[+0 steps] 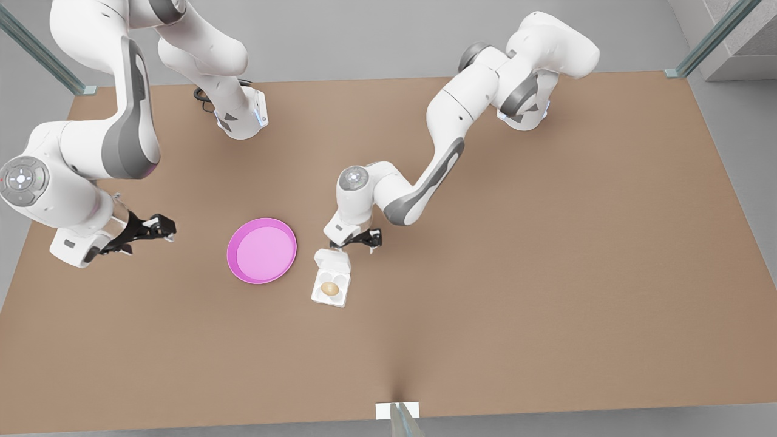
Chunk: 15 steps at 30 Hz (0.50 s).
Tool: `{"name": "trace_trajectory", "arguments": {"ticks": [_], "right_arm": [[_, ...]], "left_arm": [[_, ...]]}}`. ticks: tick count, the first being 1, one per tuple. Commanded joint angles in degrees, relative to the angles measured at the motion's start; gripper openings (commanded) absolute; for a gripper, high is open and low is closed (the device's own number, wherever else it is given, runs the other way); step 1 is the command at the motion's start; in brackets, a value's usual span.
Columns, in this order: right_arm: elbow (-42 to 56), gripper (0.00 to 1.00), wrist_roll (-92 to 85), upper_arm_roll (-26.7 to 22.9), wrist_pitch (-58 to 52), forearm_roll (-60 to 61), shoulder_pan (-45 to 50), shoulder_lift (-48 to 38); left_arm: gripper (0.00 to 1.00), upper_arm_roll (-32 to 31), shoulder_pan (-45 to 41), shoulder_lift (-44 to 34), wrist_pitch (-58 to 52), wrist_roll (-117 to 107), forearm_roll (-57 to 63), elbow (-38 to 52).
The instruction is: Pack egg into the box and close the box lid
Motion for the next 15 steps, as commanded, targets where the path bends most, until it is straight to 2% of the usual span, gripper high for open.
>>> {"name": "trace_trajectory", "arguments": {"ticks": [1, 6, 9, 15], "right_arm": [[0.1, 1.0, 3.9, 0.0, 2.9, -0.1, -0.1, 0.3], [-0.1, 1.0, 4.1, 0.0, 6.4, 0.1, 0.3, 1.4], [-0.1, 1.0, 4.2, 0.0, 6.6, 0.2, 0.4, 1.5], [0.0, 1.0, 4.2, 0.0, 6.6, 0.3, 0.0, 2.2]], "left_arm": [[1.0, 0.0, 0.0, 0.0, 2.7, -7.0, 0.1, 0.8], [1.0, 2.1, 0.3, 0.2, 6.1, -7.4, 0.1, 2.5], [1.0, 4.6, -0.2, 3.1, 9.7, -7.5, 0.1, 3.3], [1.0, 4.5, -0.3, 4.9, 13.9, -9.6, -0.1, 5.8]]}}
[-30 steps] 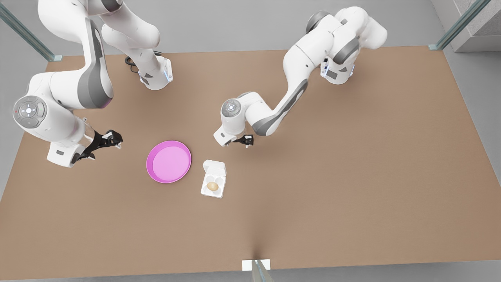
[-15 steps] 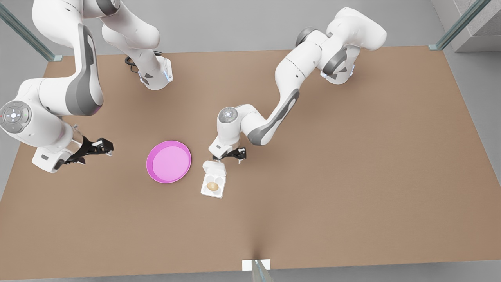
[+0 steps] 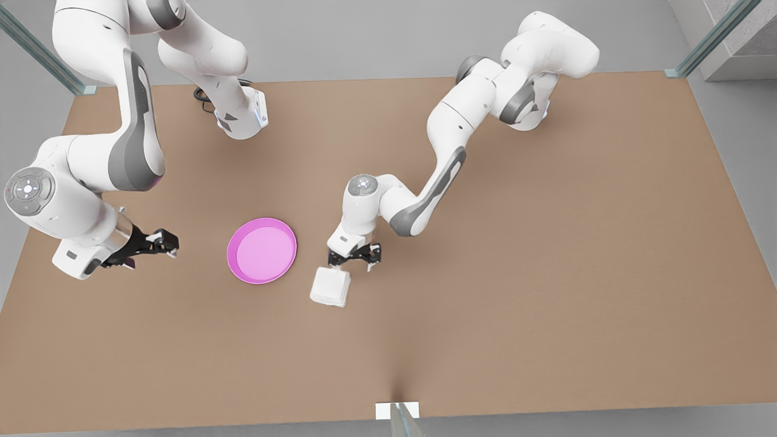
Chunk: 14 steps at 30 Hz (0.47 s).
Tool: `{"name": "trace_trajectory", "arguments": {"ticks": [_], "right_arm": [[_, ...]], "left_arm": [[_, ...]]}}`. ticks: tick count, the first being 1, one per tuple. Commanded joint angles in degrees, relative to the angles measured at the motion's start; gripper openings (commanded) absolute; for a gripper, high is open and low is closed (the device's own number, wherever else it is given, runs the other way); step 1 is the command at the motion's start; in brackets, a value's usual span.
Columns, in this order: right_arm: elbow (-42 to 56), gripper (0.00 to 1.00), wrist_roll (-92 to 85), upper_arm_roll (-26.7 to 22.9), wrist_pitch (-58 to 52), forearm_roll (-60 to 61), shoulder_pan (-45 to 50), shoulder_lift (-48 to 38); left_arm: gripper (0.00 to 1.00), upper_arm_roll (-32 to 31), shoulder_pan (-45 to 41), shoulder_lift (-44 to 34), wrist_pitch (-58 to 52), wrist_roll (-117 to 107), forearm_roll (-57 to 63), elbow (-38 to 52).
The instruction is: Pack egg into the box and close the box lid
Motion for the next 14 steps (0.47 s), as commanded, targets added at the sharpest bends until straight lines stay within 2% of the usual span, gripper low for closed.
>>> {"name": "trace_trajectory", "arguments": {"ticks": [1, 2, 3, 4, 5, 7, 8, 9, 10, 11, 14], "right_arm": [[0.0, 1.0, 1.8, 0.0, 0.8, 0.1, 0.0, 0.0], [0.0, 1.0, 1.8, 0.0, 0.8, 0.1, -0.1, 0.3], [0.0, 1.0, 1.8, 0.0, 0.8, 0.1, -0.1, 0.3], [0.0, 1.0, 1.8, 0.0, 0.8, 0.1, -0.1, 0.3], [0.0, 1.0, 1.8, 0.0, 0.8, 0.1, 0.0, 0.3], [0.0, 1.0, 1.8, 0.0, 0.8, 0.1, 0.2, 0.3], [0.1, 1.0, 1.8, 0.0, 0.8, 0.1, 0.2, 0.2], [0.1, 1.0, 1.8, 0.0, 0.8, 0.1, 0.0, 0.2], [0.1, 1.0, 1.8, 0.0, 0.8, 0.1, -0.2, 0.2], [0.1, 1.0, 1.8, 0.0, 0.8, 0.0, -0.3, 0.2], [0.1, 1.0, 1.7, 0.0, 0.6, 0.1, -0.1, -0.6]], "left_arm": [[1.0, -0.5, 0.3, -0.8, 1.8, -4.9, -0.9, 0.3], [1.0, -0.7, 2.0, -2.8, -4.8, -3.2, -2.6, 1.2], [1.0, -2.1, 7.3, -9.7, -27.1, 16.5, -11.9, 1.3], [1.0, -1.3, 11.0, -15.5, -39.0, 25.2, -12.0, 0.6], [1.0, -0.7, 18.8, -20.7, -51.1, 33.5, -11.9, 0.4], [1.0, -2.1, 30.1, -27.7, -55.2, 40.6, -12.6, -4.8], [1.0, -5.0, 42.5, -38.7, -54.0, 51.0, -14.1, -18.8], [1.0, -5.1, 43.8, -48.6, -43.9, 53.9, -14.1, -33.8], [1.0, -5.1, 44.0, -52.2, -37.7, 54.1, -14.0, -39.9], [1.0, -5.0, 45.5, -48.3, -40.2, 55.3, -13.6, -32.4], [1.0, -5.3, 45.2, -48.2, -44.7, 57.1, -13.5, -32.7]]}}
